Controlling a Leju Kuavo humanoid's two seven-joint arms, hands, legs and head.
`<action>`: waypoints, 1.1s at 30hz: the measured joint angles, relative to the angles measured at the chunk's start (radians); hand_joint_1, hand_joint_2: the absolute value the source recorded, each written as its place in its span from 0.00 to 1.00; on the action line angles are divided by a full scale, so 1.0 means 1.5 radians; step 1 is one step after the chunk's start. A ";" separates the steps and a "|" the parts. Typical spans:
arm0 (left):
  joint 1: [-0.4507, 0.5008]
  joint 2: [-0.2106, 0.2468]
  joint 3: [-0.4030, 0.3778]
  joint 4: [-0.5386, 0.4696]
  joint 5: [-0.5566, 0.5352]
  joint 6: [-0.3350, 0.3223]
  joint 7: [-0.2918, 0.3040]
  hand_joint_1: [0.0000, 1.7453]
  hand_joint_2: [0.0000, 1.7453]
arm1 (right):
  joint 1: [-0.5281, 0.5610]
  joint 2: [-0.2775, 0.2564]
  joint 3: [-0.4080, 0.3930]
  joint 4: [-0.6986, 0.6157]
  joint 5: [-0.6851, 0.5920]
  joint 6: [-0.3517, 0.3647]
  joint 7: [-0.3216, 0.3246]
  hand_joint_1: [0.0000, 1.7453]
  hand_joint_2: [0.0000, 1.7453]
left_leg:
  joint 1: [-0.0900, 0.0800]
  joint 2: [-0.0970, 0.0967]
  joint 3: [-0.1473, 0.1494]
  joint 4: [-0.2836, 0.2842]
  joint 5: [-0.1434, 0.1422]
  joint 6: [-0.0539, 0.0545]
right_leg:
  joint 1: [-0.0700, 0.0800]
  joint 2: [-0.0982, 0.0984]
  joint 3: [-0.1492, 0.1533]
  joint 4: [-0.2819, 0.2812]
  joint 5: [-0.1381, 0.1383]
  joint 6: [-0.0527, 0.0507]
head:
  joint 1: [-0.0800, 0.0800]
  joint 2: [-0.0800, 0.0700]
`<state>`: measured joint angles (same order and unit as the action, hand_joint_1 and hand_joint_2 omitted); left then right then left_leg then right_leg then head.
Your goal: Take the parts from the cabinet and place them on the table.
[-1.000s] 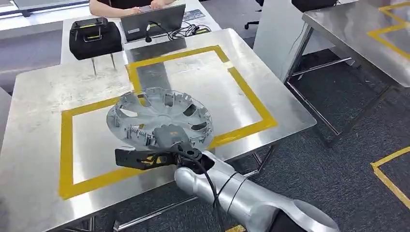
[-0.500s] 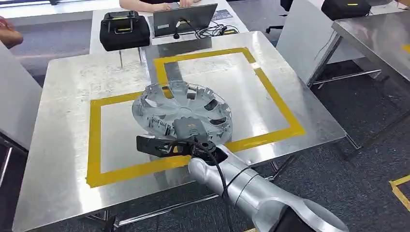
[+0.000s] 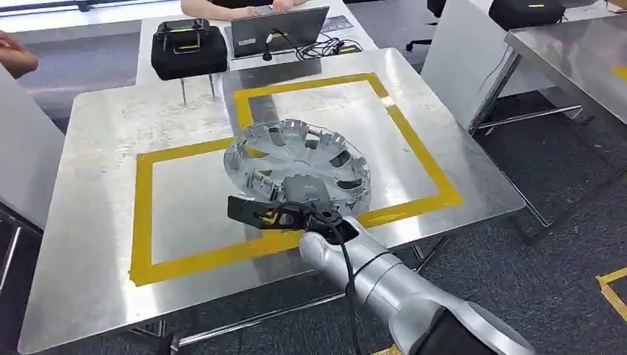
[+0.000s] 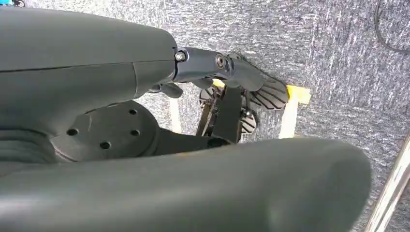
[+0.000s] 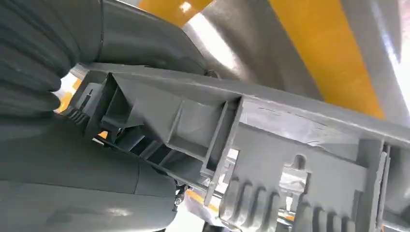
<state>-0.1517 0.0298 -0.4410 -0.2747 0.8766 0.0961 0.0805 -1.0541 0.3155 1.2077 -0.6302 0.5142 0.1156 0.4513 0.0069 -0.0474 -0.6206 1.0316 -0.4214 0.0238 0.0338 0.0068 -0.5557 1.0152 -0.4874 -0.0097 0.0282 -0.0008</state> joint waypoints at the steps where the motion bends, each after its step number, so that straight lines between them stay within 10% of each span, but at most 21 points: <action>1: 0.000 0.000 0.001 0.000 0.000 0.000 0.000 0.00 0.00 | 0.000 -0.001 -0.001 0.001 0.000 0.000 0.000 1.00 1.00 | 0.000 0.000 0.000 0.000 0.000 0.000 | 0.000 0.000 0.000 0.000 -0.001 -0.001 | -0.001 0.000; 33: -0.001 -0.003 0.010 0.000 -0.006 0.010 0.004 0.00 0.00 | 0.006 -0.029 -0.052 0.035 0.026 -0.037 0.055 1.00 1.00 | -0.006 -0.001 0.000 0.000 0.000 0.003 | -0.006 0.000 0.000 0.000 -0.003 -0.005 | -0.005 0.000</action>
<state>-0.1531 0.0252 -0.4265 -0.2747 0.8679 0.1110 0.0870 -1.0447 0.2717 1.1292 -0.5776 0.5531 0.0599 0.5341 -0.0015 -0.0487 -0.6205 1.0312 -0.4219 0.0282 0.0250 0.0067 -0.5550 1.0147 -0.4924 -0.0171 0.0210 -0.0008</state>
